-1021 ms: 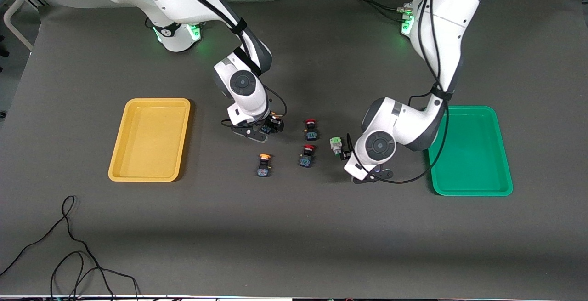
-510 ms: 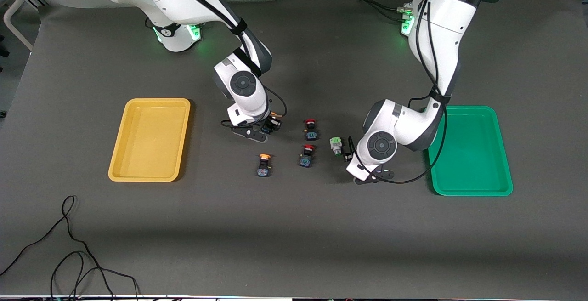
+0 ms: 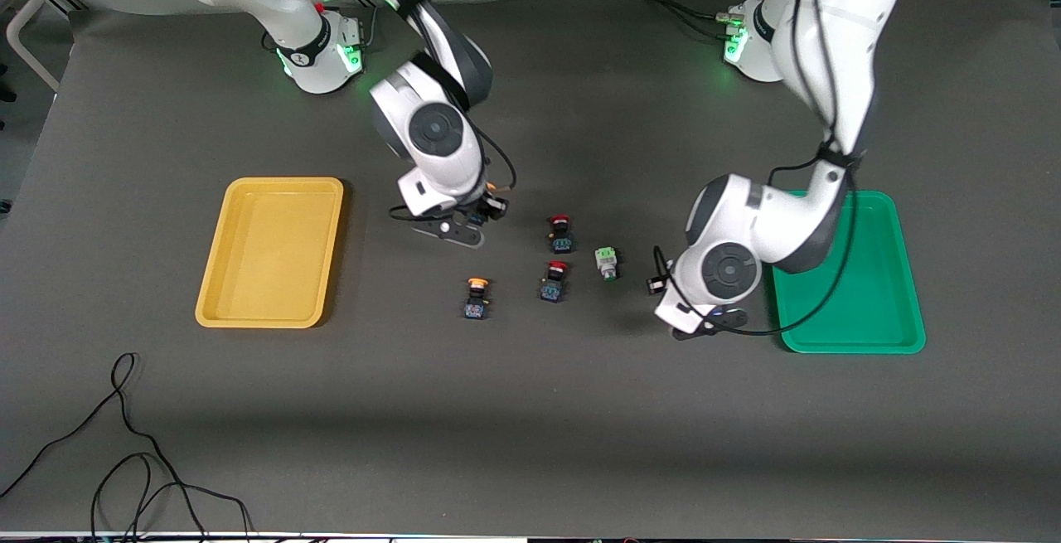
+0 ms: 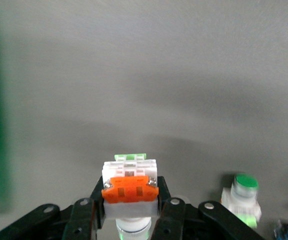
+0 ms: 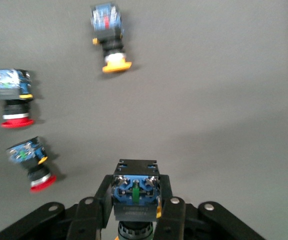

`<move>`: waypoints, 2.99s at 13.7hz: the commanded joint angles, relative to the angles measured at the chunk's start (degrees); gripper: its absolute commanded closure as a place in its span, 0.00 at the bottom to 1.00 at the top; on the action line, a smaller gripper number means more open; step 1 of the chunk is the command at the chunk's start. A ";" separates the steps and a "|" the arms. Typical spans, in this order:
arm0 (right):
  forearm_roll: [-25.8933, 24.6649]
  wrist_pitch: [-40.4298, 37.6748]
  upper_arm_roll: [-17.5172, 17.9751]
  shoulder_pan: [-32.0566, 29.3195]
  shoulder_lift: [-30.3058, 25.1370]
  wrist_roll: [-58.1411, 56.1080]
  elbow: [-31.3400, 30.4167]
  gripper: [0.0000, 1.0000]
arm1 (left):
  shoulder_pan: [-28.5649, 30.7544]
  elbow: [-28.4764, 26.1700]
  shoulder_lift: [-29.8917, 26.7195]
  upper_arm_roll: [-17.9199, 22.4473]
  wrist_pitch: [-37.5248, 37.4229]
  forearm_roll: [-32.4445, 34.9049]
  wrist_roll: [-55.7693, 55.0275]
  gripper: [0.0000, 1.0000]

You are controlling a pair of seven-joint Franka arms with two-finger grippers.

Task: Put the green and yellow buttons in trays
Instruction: 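Place the buttons in the yellow and green trays with right and left grippers, then grasp the second yellow button and the green-top button with right and left grippers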

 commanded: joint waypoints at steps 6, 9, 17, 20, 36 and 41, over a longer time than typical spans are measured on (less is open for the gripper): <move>0.26 -10.10 -26.90 -0.55 -11.76 -48.06 -1.97 0.64 | 16.24 -2.20 -10.14 0.13 -8.64 10.11 29.64 1.00; 0.26 -3.72 -37.99 -0.64 -11.07 -64.16 -6.52 0.64 | 22.15 -5.36 -9.79 0.12 -3.37 10.20 40.22 1.00; 19.43 27.68 -42.33 -4.06 6.57 -85.06 -22.98 0.64 | 32.88 -25.92 -9.17 0.13 26.24 10.46 53.52 1.00; 34.43 27.43 -42.24 -3.28 11.26 -96.63 -22.11 0.64 | 34.19 -28.66 -7.68 0.13 32.15 10.46 53.61 1.00; 18.18 -12.39 -53.58 16.13 10.12 -58.18 8.30 0.01 | 15.59 -19.45 -9.80 -12.79 15.54 4.24 8.56 0.05; 22.14 -11.42 -44.99 20.11 13.62 -37.45 15.49 0.01 | 3.01 -11.37 -1.11 -12.62 21.25 2.64 -11.58 0.06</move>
